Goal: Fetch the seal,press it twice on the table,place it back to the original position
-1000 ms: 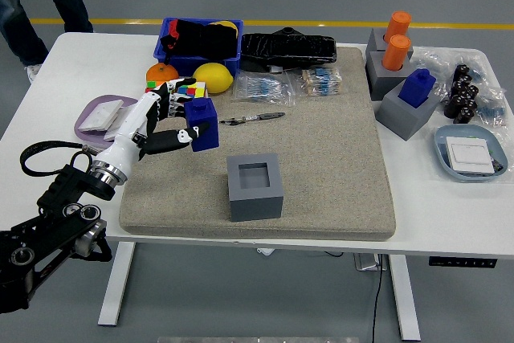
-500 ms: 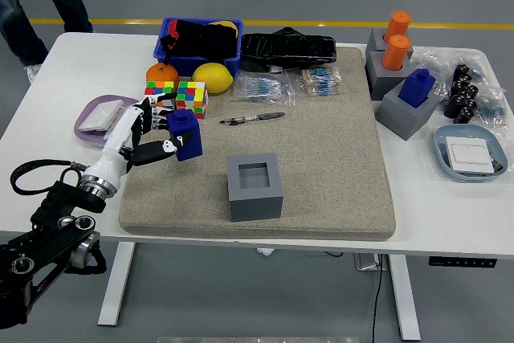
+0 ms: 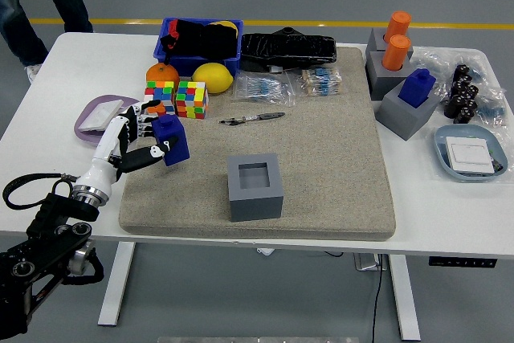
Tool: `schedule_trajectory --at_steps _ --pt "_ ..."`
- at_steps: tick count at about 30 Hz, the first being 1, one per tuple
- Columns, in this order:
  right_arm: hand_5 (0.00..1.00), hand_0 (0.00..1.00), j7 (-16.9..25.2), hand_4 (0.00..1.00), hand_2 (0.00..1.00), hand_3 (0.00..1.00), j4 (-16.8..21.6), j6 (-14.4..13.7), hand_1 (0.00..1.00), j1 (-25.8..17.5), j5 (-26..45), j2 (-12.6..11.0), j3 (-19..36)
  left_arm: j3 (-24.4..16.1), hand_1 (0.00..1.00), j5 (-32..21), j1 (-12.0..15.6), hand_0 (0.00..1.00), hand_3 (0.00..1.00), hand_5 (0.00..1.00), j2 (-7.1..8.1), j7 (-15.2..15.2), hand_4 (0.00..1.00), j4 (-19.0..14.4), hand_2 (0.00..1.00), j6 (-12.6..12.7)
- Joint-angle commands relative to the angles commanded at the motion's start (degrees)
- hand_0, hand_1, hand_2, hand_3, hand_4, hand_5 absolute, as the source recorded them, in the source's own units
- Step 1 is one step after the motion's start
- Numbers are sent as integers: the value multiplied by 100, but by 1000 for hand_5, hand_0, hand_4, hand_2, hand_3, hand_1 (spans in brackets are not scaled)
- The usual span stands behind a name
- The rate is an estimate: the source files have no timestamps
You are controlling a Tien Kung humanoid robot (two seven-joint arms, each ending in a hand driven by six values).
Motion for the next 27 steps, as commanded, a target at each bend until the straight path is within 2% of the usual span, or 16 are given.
schedule_trajectory --at_steps 11,27 --pt "454 788 -1 801 662 615 3 5 685 19 2 11 22 168 491 -19 -22 553 805 2 -38 32 673 266 413 -39" --pt "454 789 5 803 662 615 10 12 685 26 3 12 48 284 495 21 42 553 801 2 -29 15 680 427 409 -69"
